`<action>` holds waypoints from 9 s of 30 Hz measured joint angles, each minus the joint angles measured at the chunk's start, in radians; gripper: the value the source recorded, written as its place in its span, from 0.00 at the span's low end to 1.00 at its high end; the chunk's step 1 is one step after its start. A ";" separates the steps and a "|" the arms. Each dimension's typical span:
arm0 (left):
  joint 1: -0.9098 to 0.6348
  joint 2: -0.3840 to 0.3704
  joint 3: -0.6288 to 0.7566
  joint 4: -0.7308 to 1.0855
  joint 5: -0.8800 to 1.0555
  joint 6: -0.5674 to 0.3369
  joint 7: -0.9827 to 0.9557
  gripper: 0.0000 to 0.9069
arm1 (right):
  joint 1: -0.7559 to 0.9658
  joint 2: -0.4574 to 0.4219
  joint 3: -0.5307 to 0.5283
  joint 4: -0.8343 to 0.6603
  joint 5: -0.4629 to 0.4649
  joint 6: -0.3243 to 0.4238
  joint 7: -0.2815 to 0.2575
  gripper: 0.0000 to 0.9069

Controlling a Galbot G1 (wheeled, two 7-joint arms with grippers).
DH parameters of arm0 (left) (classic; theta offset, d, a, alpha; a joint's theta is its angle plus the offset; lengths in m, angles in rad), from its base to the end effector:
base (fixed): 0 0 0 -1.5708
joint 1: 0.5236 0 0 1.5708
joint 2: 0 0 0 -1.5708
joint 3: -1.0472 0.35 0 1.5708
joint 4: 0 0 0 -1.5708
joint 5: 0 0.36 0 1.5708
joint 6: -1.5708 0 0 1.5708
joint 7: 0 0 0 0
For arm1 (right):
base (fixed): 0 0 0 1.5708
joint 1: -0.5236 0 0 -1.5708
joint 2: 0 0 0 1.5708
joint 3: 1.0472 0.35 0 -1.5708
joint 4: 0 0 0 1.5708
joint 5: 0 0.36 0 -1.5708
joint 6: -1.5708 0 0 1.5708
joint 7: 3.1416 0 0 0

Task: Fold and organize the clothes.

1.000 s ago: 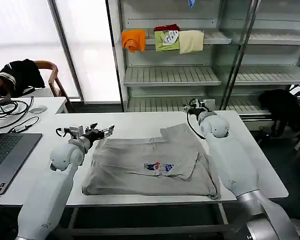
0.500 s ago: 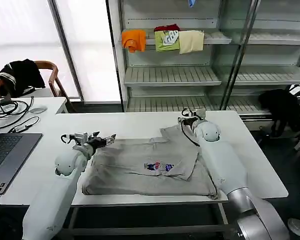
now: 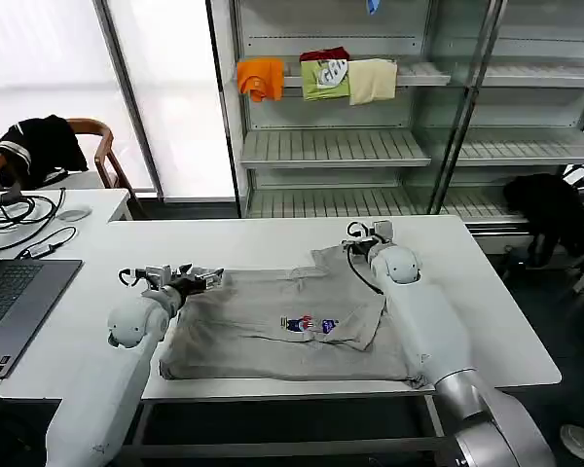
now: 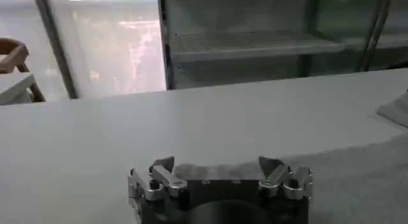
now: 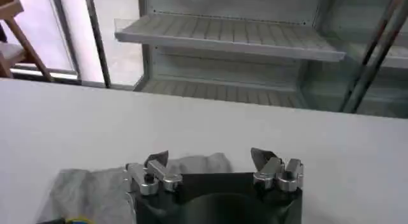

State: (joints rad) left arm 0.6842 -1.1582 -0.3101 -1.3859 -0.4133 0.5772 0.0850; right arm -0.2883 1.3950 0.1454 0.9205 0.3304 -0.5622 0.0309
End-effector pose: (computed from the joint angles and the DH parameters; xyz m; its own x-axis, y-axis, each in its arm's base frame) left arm 0.4693 0.0982 -0.2617 -0.8749 0.1635 0.4559 0.1876 0.9822 0.0079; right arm 0.5907 0.0048 -0.2359 -0.8617 -0.1019 0.4970 -0.1548 0.9857 -0.0664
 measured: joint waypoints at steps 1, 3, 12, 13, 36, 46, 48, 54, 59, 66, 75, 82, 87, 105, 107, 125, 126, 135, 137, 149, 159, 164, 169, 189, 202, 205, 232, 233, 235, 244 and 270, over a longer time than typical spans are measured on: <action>0.000 0.000 -0.001 0.002 0.001 0.000 0.001 1.00 | -0.002 0.000 0.000 0.000 -0.002 -0.001 0.000 1.00; 0.000 -0.001 -0.004 0.006 0.002 0.000 0.001 1.00 | -0.007 -0.001 -0.002 0.002 -0.006 -0.001 -0.001 1.00; -0.014 -0.001 -0.016 0.032 0.000 -0.001 0.003 0.93 | -0.024 0.002 -0.002 0.013 -0.017 -0.003 0.000 1.00; -0.017 -0.002 -0.017 0.036 0.000 -0.001 0.004 0.84 | -0.025 0.002 -0.002 0.014 -0.017 -0.003 0.001 1.00; -0.012 -0.019 0.002 0.061 0.005 -0.005 0.008 0.02 | -0.075 -0.021 0.001 0.069 -0.012 -0.004 0.024 0.00; -0.009 -0.025 0.002 0.040 0.003 -0.010 0.001 0.02 | -0.106 -0.033 0.012 0.151 0.018 -0.018 0.039 0.00; -0.008 -0.025 0.002 0.034 0.002 -0.013 0.000 0.02 | -0.112 -0.032 0.017 0.176 0.022 -0.018 0.041 0.00; -0.006 -0.029 -0.005 0.018 0.004 -0.027 -0.005 0.02 | -0.134 -0.038 0.034 0.261 0.037 -0.018 0.050 0.00; -0.002 -0.020 -0.009 -0.005 -0.001 -0.033 -0.003 0.02 | -0.154 -0.048 0.043 0.341 0.051 -0.018 0.061 0.00; 0.021 -0.002 -0.020 -0.056 -0.003 -0.041 0.001 0.02 | -0.197 -0.068 0.055 0.466 0.067 -0.018 0.084 0.00; 0.078 0.037 -0.048 -0.143 -0.008 -0.041 0.010 0.02 | -0.293 -0.101 0.079 0.617 0.078 -0.017 0.111 0.00; 0.150 0.062 -0.073 -0.230 -0.009 -0.036 0.005 0.02 | -0.399 -0.116 0.106 0.739 0.083 -0.016 0.131 0.00; 0.208 0.075 -0.094 -0.290 -0.007 -0.035 0.010 0.02 | -0.489 -0.116 0.131 0.823 0.076 -0.014 0.142 0.00; 0.417 0.077 -0.145 -0.449 0.033 -0.045 0.022 0.02 | -0.840 -0.101 0.217 1.046 0.020 0.008 0.204 0.00; 0.431 0.078 -0.148 -0.460 0.038 -0.044 0.022 0.02 | -0.869 -0.103 0.228 1.063 0.017 0.012 0.211 0.00; 0.485 0.075 -0.156 -0.487 0.070 -0.043 0.039 1.00 | -1.004 -0.094 0.232 1.102 -0.046 0.059 0.234 0.84; 0.486 0.074 -0.157 -0.487 0.071 -0.043 0.038 1.00 | -1.008 -0.093 0.229 1.100 -0.050 0.062 0.234 1.00; 0.485 0.069 -0.160 -0.514 0.078 -0.032 0.027 1.00 | -1.017 -0.084 0.223 1.095 -0.064 0.087 0.236 1.00; 0.487 0.069 -0.162 -0.527 0.078 -0.026 0.024 1.00 | -1.021 -0.088 0.229 1.106 -0.064 0.087 0.236 1.00; 0.507 0.027 -0.196 -0.614 0.066 -0.007 -0.020 1.00 | -1.043 -0.128 0.312 1.245 -0.032 0.083 0.250 1.00; 0.536 -0.045 -0.235 -0.611 0.060 -0.004 -0.053 1.00 | -1.055 -0.148 0.351 1.308 -0.002 0.087 0.258 1.00; 0.549 -0.076 -0.243 -0.597 0.055 -0.004 -0.060 1.00 | -1.068 -0.150 0.355 1.323 0.002 0.095 0.258 1.00; 0.553 -0.099 -0.247 -0.580 0.054 -0.007 -0.062 0.97 | -1.070 -0.157 0.366 1.336 0.008 0.097 0.259 1.00; 0.571 -0.139 -0.245 -0.509 0.064 -0.026 -0.037 0.02 | -1.052 -0.171 0.383 1.337 0.026 0.101 0.260 1.00; 0.582 -0.143 -0.243 -0.497 0.073 -0.064 -0.007 0.00 | -1.029 -0.171 0.384 1.322 0.029 0.102 0.258 1.00; 0.591 -0.142 -0.248 -0.498 0.081 -0.078 0.004 0.00 | -1.023 -0.168 0.379 1.316 0.028 0.103 0.258 1.00; 0.556 0.222 -0.584 -0.297 0.001 -0.169 0.048 0.00 | -1.021 -0.162 0.369 1.321 0.032 0.109 0.265 1.00; 0.552 0.246 -0.600 -0.283 0.001 -0.170 0.048 0.00 | -1.022 -0.162 0.369 1.323 0.033 0.109 0.265 1.00; 0.544 0.282 -0.627 -0.263 0.002 -0.170 0.045 0.00 | -1.025 -0.161 0.369 1.326 0.033 0.110 0.265 1.00; 0.552 0.331 -0.658 -0.293 0.032 -0.165 0.043 0.00 | -1.045 -0.156 0.378 1.338 0.028 0.116 0.269 1.00; 0.520 0.107 -0.256 -0.543 0.218 -0.097 -0.040 0.00 | -1.110 -0.120 0.372 1.317 -0.016 0.142 0.271 1.00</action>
State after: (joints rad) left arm 1.2037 -1.0509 -0.5663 -1.9288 -0.1954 0.4801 0.0448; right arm -1.3984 1.2749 0.5171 2.2373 0.3141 -0.4206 0.3019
